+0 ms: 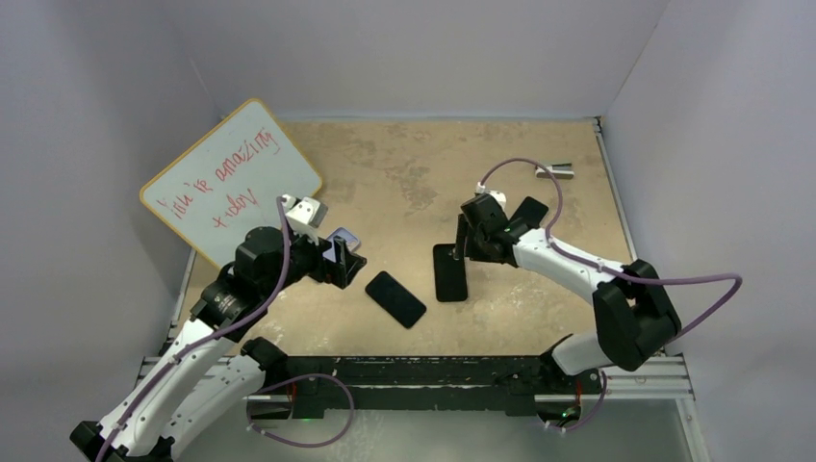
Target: Put the phone into the phone case
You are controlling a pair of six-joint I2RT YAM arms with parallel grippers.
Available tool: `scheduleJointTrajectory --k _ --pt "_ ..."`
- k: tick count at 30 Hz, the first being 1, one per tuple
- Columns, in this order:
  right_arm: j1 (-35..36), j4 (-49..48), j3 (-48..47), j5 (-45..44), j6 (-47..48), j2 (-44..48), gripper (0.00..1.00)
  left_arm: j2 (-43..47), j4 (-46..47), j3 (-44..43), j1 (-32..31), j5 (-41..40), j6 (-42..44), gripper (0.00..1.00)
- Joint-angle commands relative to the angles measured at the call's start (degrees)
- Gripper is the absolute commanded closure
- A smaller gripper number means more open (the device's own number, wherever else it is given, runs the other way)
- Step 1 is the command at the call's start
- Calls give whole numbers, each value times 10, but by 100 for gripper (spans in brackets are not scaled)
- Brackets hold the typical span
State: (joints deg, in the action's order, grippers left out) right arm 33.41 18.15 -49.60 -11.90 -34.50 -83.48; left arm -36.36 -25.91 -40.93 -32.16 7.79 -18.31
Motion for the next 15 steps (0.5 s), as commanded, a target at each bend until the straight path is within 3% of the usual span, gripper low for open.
scheduleJointTrajectory --k 1,5,6,15 --pt "-15 44 -46 -132 -56 28 29 6 5 -16 0 -1 5 0" --pt "-52 48 -65 -207 -85 33 4 10 5 -17 0 0 4 0" --pt "-63 46 -69 -221 -91 33 2 12 4 -16 0 0 4 0" --pt "-144 31 -114 -250 -101 -27 1 24 1 -17 0 -10 3 0"
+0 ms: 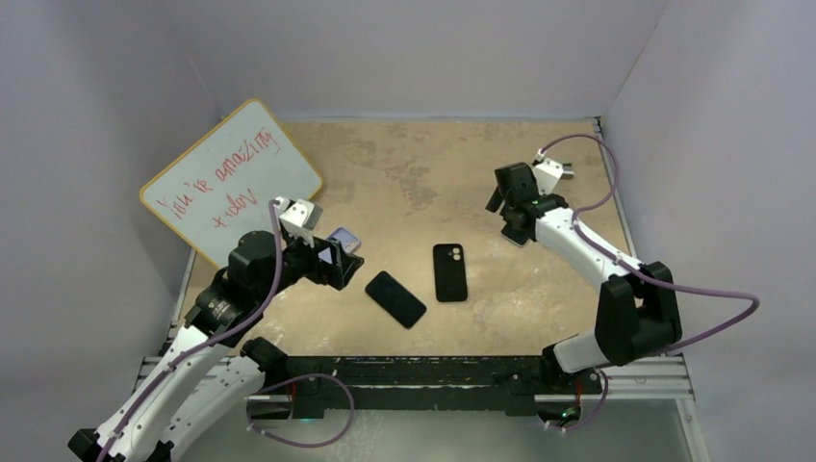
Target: Put the phone into the phone case
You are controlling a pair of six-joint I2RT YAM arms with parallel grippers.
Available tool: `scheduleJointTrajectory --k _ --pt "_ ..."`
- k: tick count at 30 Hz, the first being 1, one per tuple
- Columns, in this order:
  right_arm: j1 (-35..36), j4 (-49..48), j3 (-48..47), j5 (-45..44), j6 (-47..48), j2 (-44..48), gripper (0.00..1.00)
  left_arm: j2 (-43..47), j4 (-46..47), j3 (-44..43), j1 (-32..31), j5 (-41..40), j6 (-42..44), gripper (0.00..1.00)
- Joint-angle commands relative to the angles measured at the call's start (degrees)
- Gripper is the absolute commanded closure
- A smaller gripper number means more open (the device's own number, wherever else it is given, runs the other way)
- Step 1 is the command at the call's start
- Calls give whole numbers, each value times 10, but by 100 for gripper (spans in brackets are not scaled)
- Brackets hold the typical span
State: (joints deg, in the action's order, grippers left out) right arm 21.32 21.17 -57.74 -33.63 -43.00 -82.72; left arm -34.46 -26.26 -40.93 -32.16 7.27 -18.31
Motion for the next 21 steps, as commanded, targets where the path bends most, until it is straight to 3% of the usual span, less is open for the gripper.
scheduleJointTrajectory --k 1,21 --pt "-31 -2 -37 -26 -16 -46 1 6 4 -17 0 -5 3 0" --pt "-128 -100 -28 90 20 -169 3 9 8 -14 0 3 1 0"
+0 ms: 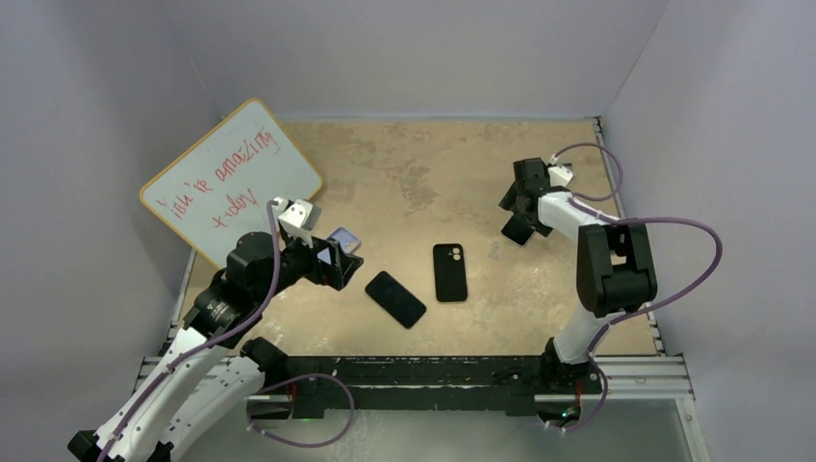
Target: Put the phone into the phone case
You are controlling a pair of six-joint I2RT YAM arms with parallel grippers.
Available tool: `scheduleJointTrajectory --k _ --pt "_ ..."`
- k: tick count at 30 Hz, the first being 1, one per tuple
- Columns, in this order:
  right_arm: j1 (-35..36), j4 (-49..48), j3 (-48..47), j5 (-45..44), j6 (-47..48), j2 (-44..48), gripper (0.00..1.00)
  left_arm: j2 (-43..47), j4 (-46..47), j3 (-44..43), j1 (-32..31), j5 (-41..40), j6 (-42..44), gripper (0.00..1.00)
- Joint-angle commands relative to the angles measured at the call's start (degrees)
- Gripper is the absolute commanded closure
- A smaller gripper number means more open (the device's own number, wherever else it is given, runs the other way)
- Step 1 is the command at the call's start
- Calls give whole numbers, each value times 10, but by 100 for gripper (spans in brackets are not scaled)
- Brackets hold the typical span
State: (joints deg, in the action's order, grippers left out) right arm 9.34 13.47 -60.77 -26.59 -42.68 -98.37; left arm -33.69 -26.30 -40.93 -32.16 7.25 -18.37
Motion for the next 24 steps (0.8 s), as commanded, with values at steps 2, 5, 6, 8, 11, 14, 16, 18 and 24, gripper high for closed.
scheduleJointTrajectory --k 2,5,6,8,11,14,16,18,24 --pt "-12 -19 -2 18 18 -23 3 1 8 -14 0 2 2 0" --pt "-18 -16 -1 15 19 -34 3 -1 8 -14 0 2 2 0" --pt "-19 -16 0 15 19 -38 3 -1 8 -14 0 2 2 0" --pt "-22 -20 5 20 18 -43 3 -2 9 -14 0 2 2 0" --pt "-25 -35 15 28 22 -50 5 -5 9 -14 0 3 3 0" --pt "-32 -42 18 37 24 -59 7 -6 9 -14 0 3 3 0" --pt "-38 -47 20 49 28 -63 8 -6 9 -14 1 3 3 0" --pt "-43 -45 18 56 28 -69 10 -6 9 -14 0 3 3 0" --pt "-47 -21 -1 69 39 -88 14 -13 10 -14 0 4 4 0"
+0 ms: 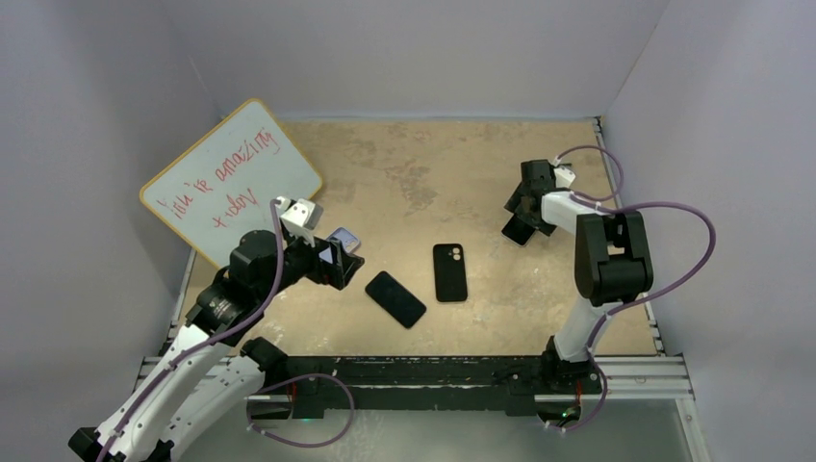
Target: Put the phone into the phone case
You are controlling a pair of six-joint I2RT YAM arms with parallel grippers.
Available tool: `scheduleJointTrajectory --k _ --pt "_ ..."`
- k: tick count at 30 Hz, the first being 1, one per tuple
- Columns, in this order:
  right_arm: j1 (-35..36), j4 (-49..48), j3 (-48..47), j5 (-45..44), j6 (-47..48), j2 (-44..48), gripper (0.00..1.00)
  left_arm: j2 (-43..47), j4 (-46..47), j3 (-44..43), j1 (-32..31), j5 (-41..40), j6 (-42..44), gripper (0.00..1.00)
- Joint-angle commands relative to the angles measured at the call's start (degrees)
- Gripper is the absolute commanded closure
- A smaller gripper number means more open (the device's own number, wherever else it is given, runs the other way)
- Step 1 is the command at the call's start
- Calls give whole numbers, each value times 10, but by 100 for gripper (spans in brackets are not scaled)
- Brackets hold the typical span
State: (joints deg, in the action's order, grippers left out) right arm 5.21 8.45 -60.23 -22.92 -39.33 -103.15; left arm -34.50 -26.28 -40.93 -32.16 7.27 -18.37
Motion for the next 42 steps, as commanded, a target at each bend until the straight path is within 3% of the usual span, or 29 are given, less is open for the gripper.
scheduleJointTrajectory --k 1,9,16,42 --pt "-6 38 -14 37 8 -47 15 -5 9 -14 0 4 4 0" --pt "-5 31 -1 73 21 -48 31 -5 9 -13 0 -1 2 1" --pt "2 20 44 135 51 -16 34 -6 8 -14 1 -2 1 1" --pt "103 82 137 136 86 150 51 -14 3 -12 0 -18 -7 1"
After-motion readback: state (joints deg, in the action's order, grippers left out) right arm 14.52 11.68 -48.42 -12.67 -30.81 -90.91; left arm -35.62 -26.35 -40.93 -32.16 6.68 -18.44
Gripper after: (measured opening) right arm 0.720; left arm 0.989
